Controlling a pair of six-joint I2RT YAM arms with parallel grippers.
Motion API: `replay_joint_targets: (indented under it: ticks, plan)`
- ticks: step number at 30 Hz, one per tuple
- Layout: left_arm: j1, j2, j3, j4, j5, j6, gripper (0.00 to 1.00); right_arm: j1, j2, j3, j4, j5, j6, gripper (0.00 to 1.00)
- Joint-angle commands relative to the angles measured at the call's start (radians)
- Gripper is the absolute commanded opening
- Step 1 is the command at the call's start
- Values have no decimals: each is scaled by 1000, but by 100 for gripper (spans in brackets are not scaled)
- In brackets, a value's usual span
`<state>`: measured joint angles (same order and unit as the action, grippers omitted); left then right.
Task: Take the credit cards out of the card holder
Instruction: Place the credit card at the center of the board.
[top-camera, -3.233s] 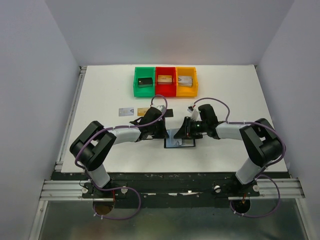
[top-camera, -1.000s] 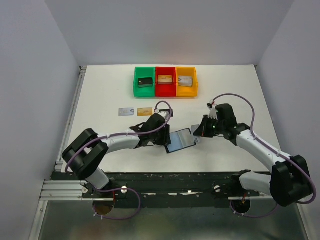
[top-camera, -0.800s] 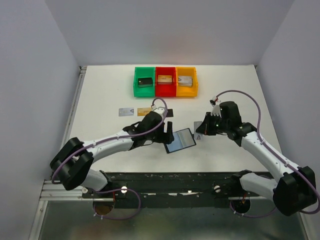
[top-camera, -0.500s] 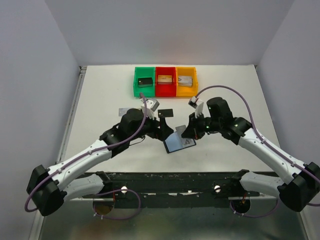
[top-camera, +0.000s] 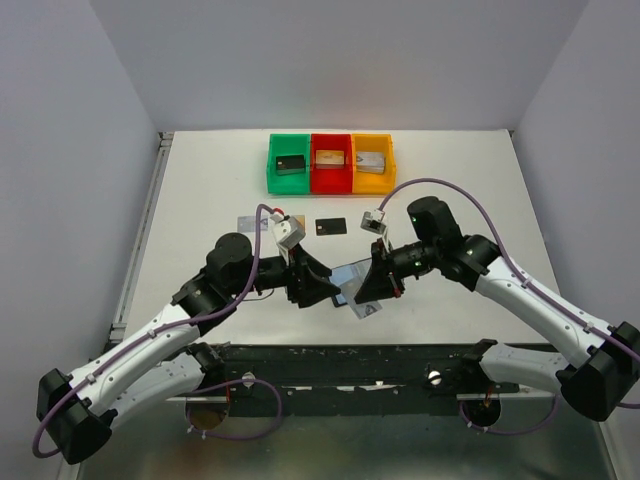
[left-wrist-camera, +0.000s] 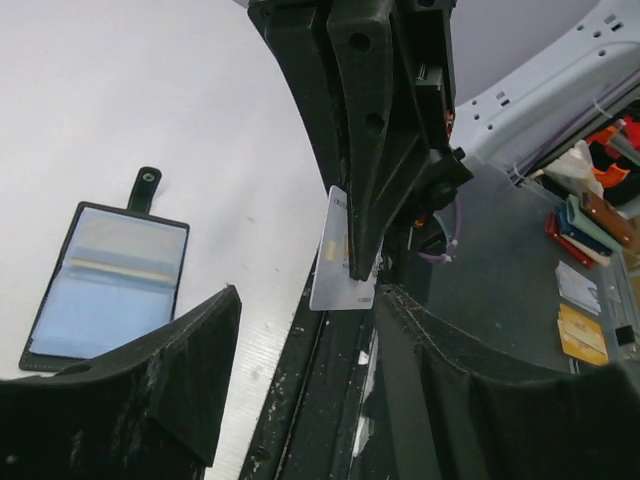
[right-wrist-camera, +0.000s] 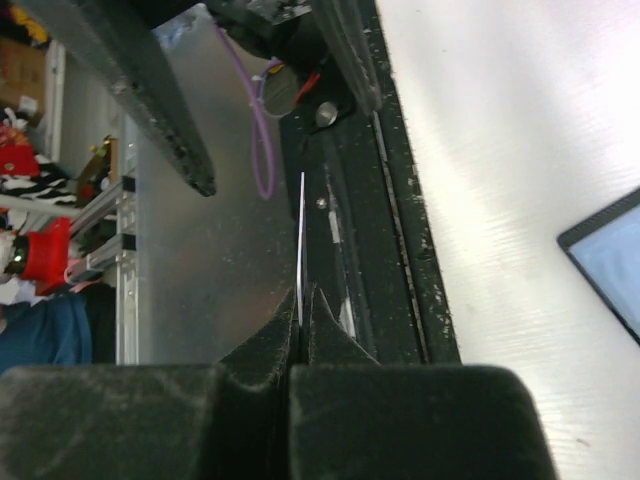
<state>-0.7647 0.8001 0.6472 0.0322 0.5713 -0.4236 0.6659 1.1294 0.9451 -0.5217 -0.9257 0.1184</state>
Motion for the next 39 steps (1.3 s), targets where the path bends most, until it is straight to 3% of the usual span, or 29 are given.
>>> replay_joint_targets:
  ticks: [1, 8, 13, 24, 31, 34, 35, 37, 39]
  plan:
    - [22, -1, -44, 129, 142, -39, 67, 15, -14, 29, -32, -122, -36, 0]
    - [25, 24, -34, 150, 237, -41, 65, 41, 0, 58, -77, -114, -65, 0]
    - [25, 50, -35, 167, 263, -52, 50, 61, 15, 83, -103, -94, -80, 0]
    - [25, 68, -32, 192, 317, -61, 43, 93, 49, 121, -147, -68, -108, 0]
    - [25, 77, -37, 204, 337, -69, 24, 104, 64, 142, -167, -58, -138, 0]
    - [25, 73, -43, 212, 338, -70, 5, 107, 67, 149, -170, -53, -138, 0]
    - [25, 70, -44, 212, 335, -72, 0, 107, 69, 150, -170, -42, -134, 6]
    - [25, 57, -53, 206, 309, -75, 0, 107, 64, 161, -167, 38, -88, 38]
    - [25, 36, -54, 160, 225, -69, 0, 101, 50, 167, -153, 238, -4, 51]
